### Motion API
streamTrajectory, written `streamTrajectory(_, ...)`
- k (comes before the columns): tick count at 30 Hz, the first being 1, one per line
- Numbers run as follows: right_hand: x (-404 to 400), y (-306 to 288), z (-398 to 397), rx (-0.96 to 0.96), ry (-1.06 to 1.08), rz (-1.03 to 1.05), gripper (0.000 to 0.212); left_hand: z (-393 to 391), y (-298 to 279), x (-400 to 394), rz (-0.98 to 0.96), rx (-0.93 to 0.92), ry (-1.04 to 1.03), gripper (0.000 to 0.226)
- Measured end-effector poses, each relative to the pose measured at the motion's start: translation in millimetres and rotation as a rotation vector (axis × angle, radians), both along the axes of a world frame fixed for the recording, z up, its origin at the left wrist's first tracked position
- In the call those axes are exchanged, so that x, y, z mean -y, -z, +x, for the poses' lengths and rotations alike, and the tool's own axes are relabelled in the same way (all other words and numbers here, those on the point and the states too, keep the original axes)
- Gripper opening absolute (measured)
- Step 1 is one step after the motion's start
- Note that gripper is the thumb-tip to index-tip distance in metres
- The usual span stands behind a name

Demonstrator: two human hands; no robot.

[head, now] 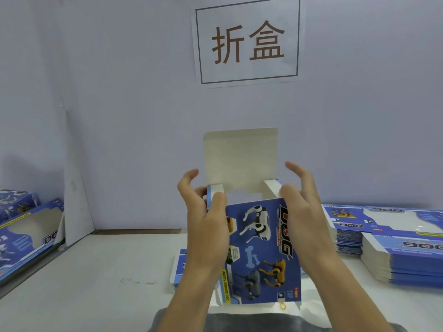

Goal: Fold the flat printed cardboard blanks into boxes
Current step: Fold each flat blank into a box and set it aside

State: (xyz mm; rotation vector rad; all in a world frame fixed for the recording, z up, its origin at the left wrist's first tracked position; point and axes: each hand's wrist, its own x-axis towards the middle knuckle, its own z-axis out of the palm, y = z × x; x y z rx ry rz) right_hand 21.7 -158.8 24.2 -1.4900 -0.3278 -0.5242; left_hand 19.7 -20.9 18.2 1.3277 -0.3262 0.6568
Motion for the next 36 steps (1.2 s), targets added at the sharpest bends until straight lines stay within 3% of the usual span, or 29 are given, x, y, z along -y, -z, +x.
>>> streamTrajectory(2, 1.6, -1.7, 1.1, -0.001, -0.030, -0.024, 0.056, 0.0, 0.3, 1.0, 0.037, 0.000, 0.014, 0.052)
streamTrajectory(7, 2.3, -1.2, 2.1, 0.053, -0.038, 0.042, 0.026, -2.0, -0.5, 0.4, 0.078, 0.062, 0.007, 0.022)
streamTrajectory(9, 1.7, 2.3, 3.5, 0.083, -0.013, 0.083, 0.028, -5.4, -0.1, -0.4, 0.042, 0.086, 0.047, 0.010)
streamTrajectory(14, -1.0, 8.4, 0.4, 0.039, -0.139, 0.233, 0.057, -4.2, -1.0, -7.1, -0.154, 0.076, 0.188, 0.046)
streamTrajectory(18, -3.8, 5.7, -2.4, 0.135, -0.148, 0.092, 0.037, -2.4, 2.3, -9.0, 0.033, 0.077, 0.109, 0.044)
streamTrajectory(25, -0.8, 3.9, -2.3, 0.184, -0.178, 0.124, 0.021, -2.8, 2.6, -12.4, 0.084, 0.113, 0.160, 0.022)
streamTrajectory(28, 0.8, 4.7, -0.1, 0.188, -0.192, 0.123, 0.016, -2.9, 1.7, -14.0, 0.072, 0.100, 0.138, 0.026)
streamTrajectory(32, 1.2, 7.1, 1.8, 0.175, -0.189, 0.104, 0.019, -0.1, -0.3, -22.2, 0.029, 0.096, 0.192, 0.013)
streamTrajectory(36, 5.6, 8.9, 3.7, 0.167, -0.238, 0.152, 0.018, 1.8, -1.1, -29.9, 0.040, 0.079, 0.293, 0.027)
